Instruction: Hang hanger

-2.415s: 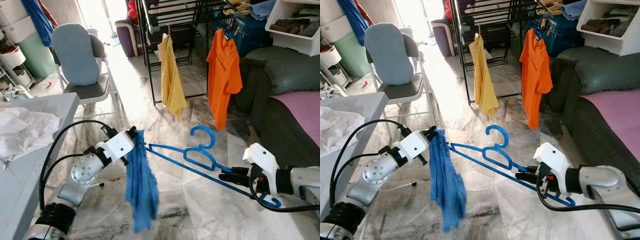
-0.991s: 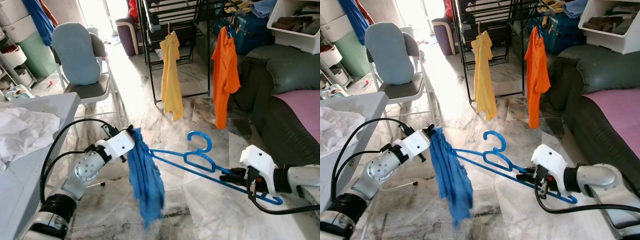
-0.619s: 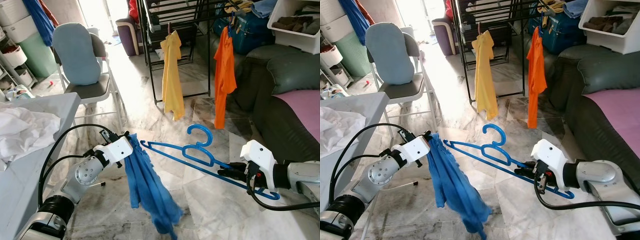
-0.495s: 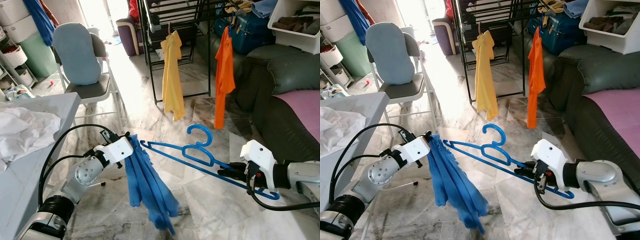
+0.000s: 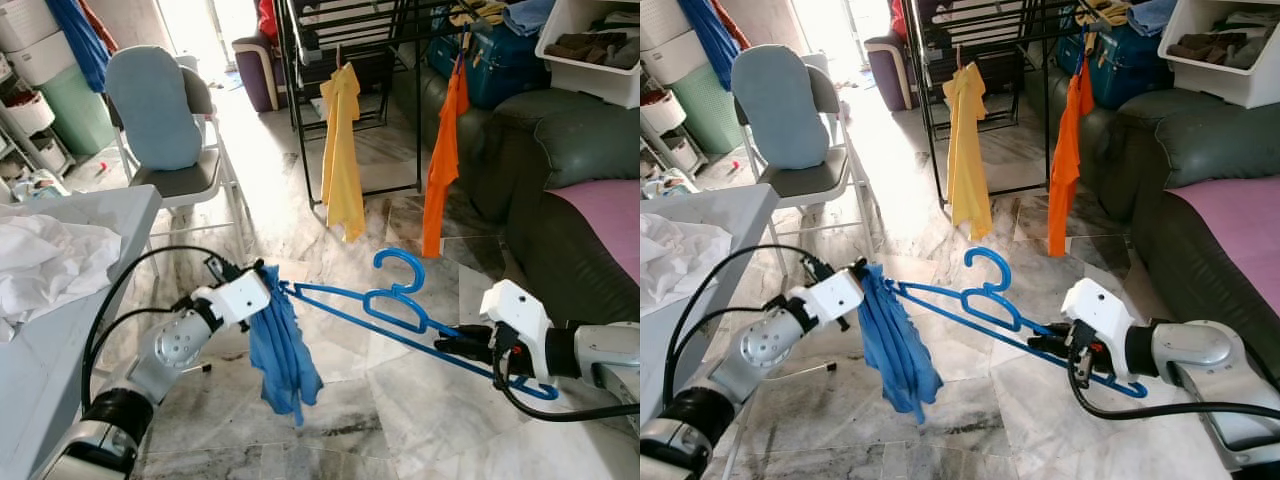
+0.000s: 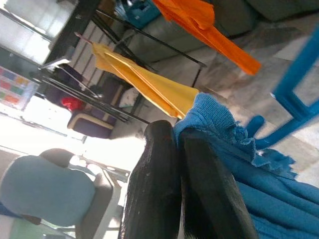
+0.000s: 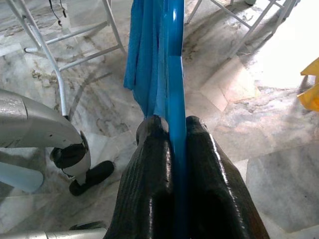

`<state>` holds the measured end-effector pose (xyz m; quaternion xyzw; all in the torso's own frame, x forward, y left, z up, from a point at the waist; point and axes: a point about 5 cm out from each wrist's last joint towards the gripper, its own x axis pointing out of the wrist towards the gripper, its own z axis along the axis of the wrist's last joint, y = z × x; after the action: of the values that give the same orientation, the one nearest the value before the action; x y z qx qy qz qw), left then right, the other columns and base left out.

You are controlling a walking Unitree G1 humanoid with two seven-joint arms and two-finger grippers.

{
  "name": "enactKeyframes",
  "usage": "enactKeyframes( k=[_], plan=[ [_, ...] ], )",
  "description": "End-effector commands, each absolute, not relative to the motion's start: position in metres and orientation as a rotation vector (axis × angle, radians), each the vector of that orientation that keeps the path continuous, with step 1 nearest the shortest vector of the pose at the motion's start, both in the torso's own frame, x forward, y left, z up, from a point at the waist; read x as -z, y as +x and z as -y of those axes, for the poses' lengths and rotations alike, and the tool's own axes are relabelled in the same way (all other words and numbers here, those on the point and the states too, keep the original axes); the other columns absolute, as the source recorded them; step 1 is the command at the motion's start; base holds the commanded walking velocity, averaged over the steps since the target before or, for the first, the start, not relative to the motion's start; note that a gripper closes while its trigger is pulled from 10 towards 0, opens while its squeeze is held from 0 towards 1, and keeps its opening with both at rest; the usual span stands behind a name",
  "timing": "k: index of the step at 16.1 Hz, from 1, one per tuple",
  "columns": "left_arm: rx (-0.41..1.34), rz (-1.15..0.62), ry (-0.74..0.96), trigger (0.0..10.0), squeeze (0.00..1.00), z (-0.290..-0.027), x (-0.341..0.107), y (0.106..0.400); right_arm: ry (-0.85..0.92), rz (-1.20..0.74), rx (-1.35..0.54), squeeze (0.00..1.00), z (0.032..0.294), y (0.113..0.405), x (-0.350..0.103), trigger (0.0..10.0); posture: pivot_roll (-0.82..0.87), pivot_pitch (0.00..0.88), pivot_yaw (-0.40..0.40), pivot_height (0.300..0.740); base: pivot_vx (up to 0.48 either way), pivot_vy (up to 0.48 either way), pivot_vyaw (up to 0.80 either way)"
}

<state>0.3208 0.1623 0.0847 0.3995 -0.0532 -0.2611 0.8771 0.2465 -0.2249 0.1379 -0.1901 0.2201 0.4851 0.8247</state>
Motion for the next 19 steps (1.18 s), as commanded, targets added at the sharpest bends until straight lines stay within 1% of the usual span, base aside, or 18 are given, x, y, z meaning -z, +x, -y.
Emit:
enactKeyframes(
  k=[1, 3, 7, 9, 10, 12, 13, 15, 16, 17, 18, 19],
  plan=[
    [0.508, 0.125, 0.834, 10.0, 0.00, -0.165, -0.090, 0.326, -0.396, -0.459, -1.080, 0.00, 0.218, 0.244, -0.140, 10.0, -0.15, 0.000, 0.148, 0.740, 0.000, 0.000, 0.00],
    [0.490, 0.121, 0.822, 10.0, 0.00, -0.166, -0.091, 0.328, -0.391, -0.465, -1.091, 0.00, 0.216, 0.242, -0.137, 10.0, -0.15, 0.000, 0.148, 0.740, 0.000, 0.000, 0.00],
    [0.606, 0.174, 0.684, 10.0, 0.00, -0.153, -0.098, 0.321, -0.388, -0.463, -1.077, 0.00, 0.215, 0.246, -0.133, 10.0, -0.15, 0.000, 0.144, 0.740, 0.000, 0.000, 0.00],
    [0.633, 0.193, 0.620, 10.0, 0.00, -0.148, -0.103, 0.319, -0.390, -0.457, -1.063, 0.00, 0.214, 0.248, -0.131, 10.0, -0.15, 0.000, 0.142, 0.740, 0.000, 0.000, 0.00],
    [0.637, 0.196, 0.620, 10.0, 0.00, -0.148, -0.104, 0.319, -0.390, -0.458, -1.062, 0.00, 0.214, 0.248, -0.131, 10.0, -0.15, 0.000, 0.142, 0.740, 0.000, 0.000, 0.00],
    [0.596, 0.185, 0.656, 10.0, 0.00, -0.154, -0.103, 0.321, -0.390, -0.456, -1.060, 0.00, 0.215, 0.248, -0.132, 10.0, -0.15, 0.000, 0.141, 0.740, 0.000, 0.000, 0.00],
    [0.500, 0.164, 0.750, 10.0, 0.00, -0.166, -0.100, 0.328, -0.390, -0.454, -1.063, 0.00, 0.215, 0.248, -0.133, 10.0, -0.15, 0.000, 0.140, 0.740, 0.000, 0.000, 0.00],
    [0.438, 0.108, 0.747, 10.0, 0.00, -0.175, -0.098, 0.333, -0.396, -0.448, -1.054, 0.00, 0.215, 0.249, -0.133, 10.0, -0.15, 0.000, 0.142, 0.740, 0.000, 0.000, 0.00],
    [0.400, 0.111, 0.769, 10.0, 0.00, -0.179, -0.099, 0.334, -0.420, -0.430, -1.020, 0.00, 0.215, 0.251, -0.131, 10.0, -0.15, 0.000, 0.142, 0.740, 0.000, 0.000, 0.00],
    [0.371, 0.100, 0.761, 10.0, 0.00, -0.183, -0.100, 0.336, -0.490, -0.373, -0.898, 0.00, 0.215, 0.262, -0.123, 10.0, -0.15, 0.000, 0.144, 0.740, 0.000, 0.000, 0.00],
    [0.374, 0.098, 0.746, 10.0, 0.00, -0.183, -0.100, 0.336, -0.505, -0.339, -0.834, 0.00, 0.211, 0.266, -0.116, 10.0, -0.16, 0.000, 0.147, 0.740, 0.000, 0.000, 0.00],
    [0.366, 0.108, 0.745, 10.0, 0.00, -0.182, -0.101, 0.336, -0.493, -0.327, -0.815, 0.00, 0.208, 0.267, -0.110, 10.0, -0.16, 0.000, 0.147, 0.740, 0.000, 0.000, 0.00]
  ],
)
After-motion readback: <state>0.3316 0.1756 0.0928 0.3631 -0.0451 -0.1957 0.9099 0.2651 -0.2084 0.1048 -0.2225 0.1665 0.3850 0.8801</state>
